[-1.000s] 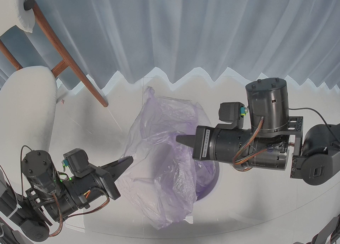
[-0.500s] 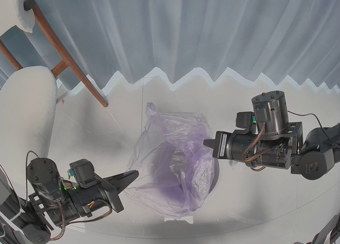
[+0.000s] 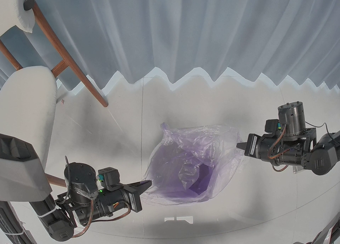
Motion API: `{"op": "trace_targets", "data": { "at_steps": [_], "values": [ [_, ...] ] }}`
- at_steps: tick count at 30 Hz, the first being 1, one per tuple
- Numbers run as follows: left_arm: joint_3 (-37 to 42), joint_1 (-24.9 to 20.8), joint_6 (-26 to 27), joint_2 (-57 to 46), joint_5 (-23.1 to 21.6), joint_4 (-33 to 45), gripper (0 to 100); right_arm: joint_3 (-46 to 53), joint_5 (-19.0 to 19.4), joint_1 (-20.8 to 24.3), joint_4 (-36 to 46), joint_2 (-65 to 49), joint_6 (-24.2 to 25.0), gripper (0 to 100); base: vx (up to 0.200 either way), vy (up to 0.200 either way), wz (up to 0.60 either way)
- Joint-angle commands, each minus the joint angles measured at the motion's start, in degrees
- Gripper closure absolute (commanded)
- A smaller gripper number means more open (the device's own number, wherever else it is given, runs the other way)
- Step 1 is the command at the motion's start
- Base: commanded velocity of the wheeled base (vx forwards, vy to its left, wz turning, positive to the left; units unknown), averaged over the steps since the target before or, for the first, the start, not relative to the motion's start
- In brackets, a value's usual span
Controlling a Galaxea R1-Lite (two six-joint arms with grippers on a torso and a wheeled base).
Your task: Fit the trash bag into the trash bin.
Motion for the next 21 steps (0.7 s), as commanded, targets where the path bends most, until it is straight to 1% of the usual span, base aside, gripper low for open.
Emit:
{"op": "trace_targets", "data": {
  "at_steps": [1, 2, 5, 6, 7, 9, 10, 12, 14, 15, 17, 18, 19, 21],
  "values": [
    [-0.3, 1.5, 0.1, 4.3, 0.4, -0.7, 100, 3.4, 0.6, -1.6, -2.4, 0.8, 0.0, 100, 0.000, 0.000, 0.00],
    [-0.3, 2.4, 0.1, 5.3, 0.7, -0.9, 100, 4.2, 0.6, -2.4, -5.7, 3.1, -0.1, 100, 0.000, 0.000, 0.00],
    [-2.0, 4.3, 0.2, 6.3, 1.4, -1.0, 100, 3.9, 0.6, -4.2, -10.8, 6.5, -0.1, 100, 0.000, 0.000, 0.00],
    [-2.1, 4.4, 0.2, 6.3, 1.5, -1.0, 100, 3.8, 0.6, -4.3, -10.9, 6.6, -0.1, 100, 0.000, 0.000, 0.00],
    [-2.8, 5.1, 0.2, 6.3, 3.6, -0.8, 100, 3.3, 0.6, -6.5, -13.4, 8.7, -0.2, 100, 0.000, 0.000, 0.00],
    [-2.7, 5.3, 0.1, 6.4, 3.9, -0.8, 100, 3.2, 0.6, -7.1, -13.8, 9.3, -0.3, 100, 0.000, 0.000, 0.00],
    [-2.1, 5.1, 0.1, 6.3, 4.4, -0.9, 100, 3.3, 0.6, -8.7, -14.8, 10.2, -1.1, 100, 0.000, 0.000, 0.00],
    [-1.3, 4.2, 0.1, 6.0, 4.3, -1.0, 100, 3.7, 0.7, -9.6, -15.5, 10.3, -2.3, 100, 0.000, 0.000, 0.00],
    [-1.0, 3.4, 0.1, 5.9, 4.0, -1.0, 100, 4.0, 0.8, -9.7, -15.7, 10.2, -2.6, 100, 0.000, 0.000, 0.00],
    [-1.0, 1.2, 0.1, 5.7, 3.9, -1.5, 100, 4.7, 0.8, -9.6, -15.7, 9.7, -2.9, 100, 0.000, 0.000, 0.00],
    [-0.8, -0.2, 0.1, 5.9, 3.8, -2.4, 100, 5.8, 0.8, -9.2, -15.8, 9.1, -3.7, 100, 0.000, 0.000, 0.00],
    [-0.8, -0.2, 0.1, 5.9, 3.8, -2.4, 100, 5.8, 0.8, -9.2, -15.8, 9.1, -3.7, 0, 0.000, 0.000, 0.00],
    [-0.8, -1.8, 0.1, 6.2, 3.9, -3.2, 100, 7.1, 0.9, -8.6, -16.0, 7.4, -5.2, 0, 0.000, 0.000, 0.00],
    [-0.9, -2.1, 0.1, 6.5, 3.9, -3.7, 100, 8.4, 1.2, -6.6, -16.5, 4.3, -4.7, 0, 0.000, 0.000, 0.00]
  ]
}}
